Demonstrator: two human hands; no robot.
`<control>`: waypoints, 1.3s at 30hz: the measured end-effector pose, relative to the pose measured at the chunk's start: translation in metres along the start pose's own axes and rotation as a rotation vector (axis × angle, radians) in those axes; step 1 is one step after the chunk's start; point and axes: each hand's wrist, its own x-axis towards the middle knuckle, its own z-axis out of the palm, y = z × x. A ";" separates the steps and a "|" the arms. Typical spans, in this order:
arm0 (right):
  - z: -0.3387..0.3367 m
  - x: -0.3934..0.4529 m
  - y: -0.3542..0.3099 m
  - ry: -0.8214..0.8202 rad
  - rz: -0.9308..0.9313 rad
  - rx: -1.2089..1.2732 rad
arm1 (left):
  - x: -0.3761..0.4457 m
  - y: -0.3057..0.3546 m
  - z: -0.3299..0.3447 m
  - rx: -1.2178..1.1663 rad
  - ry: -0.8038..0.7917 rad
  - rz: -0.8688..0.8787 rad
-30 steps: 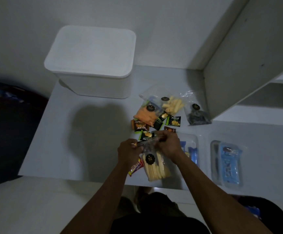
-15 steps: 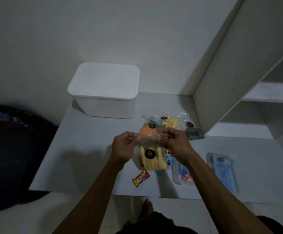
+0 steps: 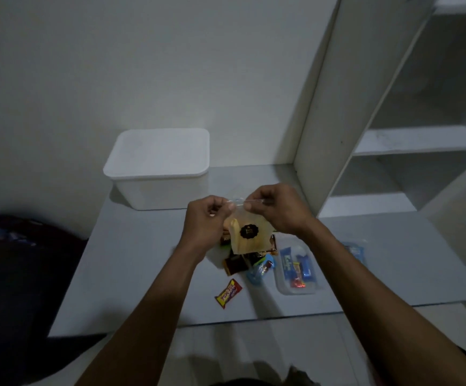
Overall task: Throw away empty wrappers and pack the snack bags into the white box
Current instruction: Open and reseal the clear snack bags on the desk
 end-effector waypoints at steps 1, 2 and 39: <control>-0.006 -0.001 0.001 0.010 0.016 0.037 | 0.001 0.003 0.003 -0.004 -0.014 0.016; -0.012 -0.003 0.002 0.016 0.029 0.067 | 0.002 0.005 0.007 -0.007 -0.030 0.025; -0.090 0.020 0.026 -0.017 -0.136 -0.020 | 0.018 0.041 0.085 0.031 0.181 0.122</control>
